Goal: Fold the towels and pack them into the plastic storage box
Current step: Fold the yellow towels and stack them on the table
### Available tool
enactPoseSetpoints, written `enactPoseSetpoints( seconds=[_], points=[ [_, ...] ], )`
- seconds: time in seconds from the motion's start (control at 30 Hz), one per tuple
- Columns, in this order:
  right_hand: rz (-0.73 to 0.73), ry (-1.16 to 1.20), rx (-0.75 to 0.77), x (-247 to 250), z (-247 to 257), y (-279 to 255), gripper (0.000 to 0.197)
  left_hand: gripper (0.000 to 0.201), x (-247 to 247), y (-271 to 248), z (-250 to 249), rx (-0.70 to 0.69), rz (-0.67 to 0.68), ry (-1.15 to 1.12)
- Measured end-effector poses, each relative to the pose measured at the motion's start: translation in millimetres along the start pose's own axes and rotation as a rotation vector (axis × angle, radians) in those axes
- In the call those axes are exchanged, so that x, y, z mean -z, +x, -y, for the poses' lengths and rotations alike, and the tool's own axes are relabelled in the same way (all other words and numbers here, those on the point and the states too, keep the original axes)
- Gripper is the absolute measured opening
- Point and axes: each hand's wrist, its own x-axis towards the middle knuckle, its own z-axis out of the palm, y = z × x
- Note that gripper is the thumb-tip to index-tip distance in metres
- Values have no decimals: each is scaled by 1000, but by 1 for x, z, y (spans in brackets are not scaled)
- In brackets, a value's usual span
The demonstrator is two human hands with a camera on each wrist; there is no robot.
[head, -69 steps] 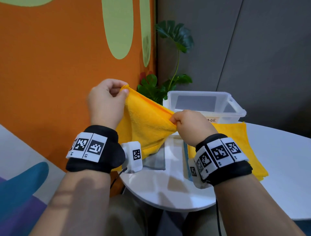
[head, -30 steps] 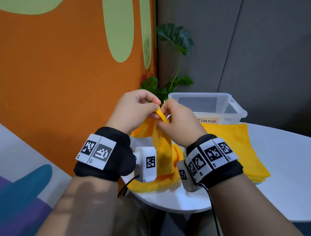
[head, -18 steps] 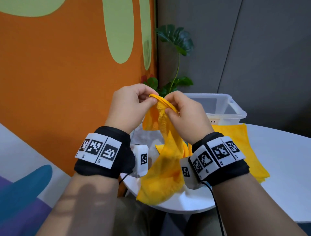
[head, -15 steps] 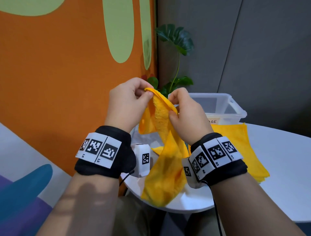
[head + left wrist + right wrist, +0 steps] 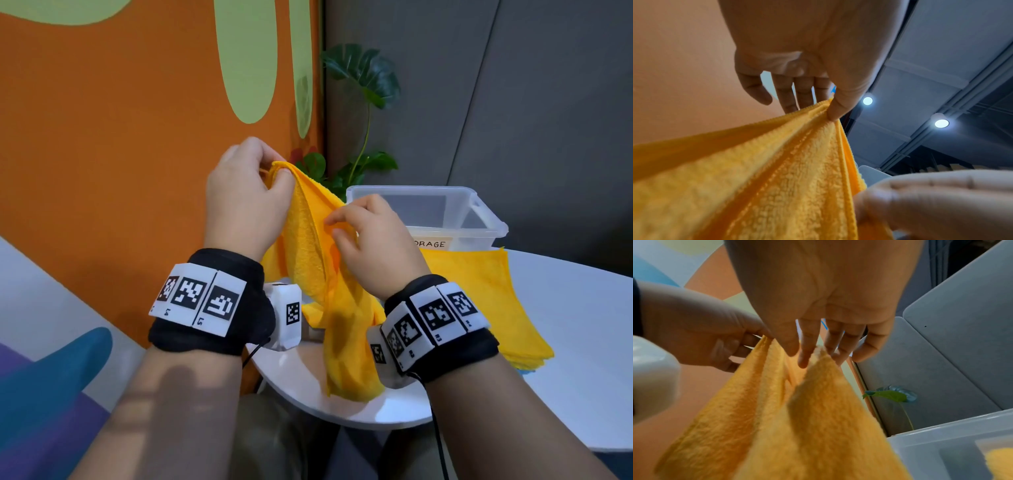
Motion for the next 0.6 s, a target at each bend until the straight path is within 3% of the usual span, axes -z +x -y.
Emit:
enactPoseSetpoints(
  seconds=[0.13, 0.27, 0.43, 0.6],
  points=[
    [59, -57, -72, -1, 10, 0, 34, 6, -4, -6, -8, -27, 32, -48],
    [34, -225, -116, -5, 7, 1, 17, 9, -3, -6, -13, -81, 49, -84],
    [114, -299, -255, -6, -3, 0, 13, 12, 7, 2, -9, -69, -18, -105],
    [224, -346, -410, -7, -12, -3, 22, 13, 18, 11, 6, 10, -113, -91]
  ],
)
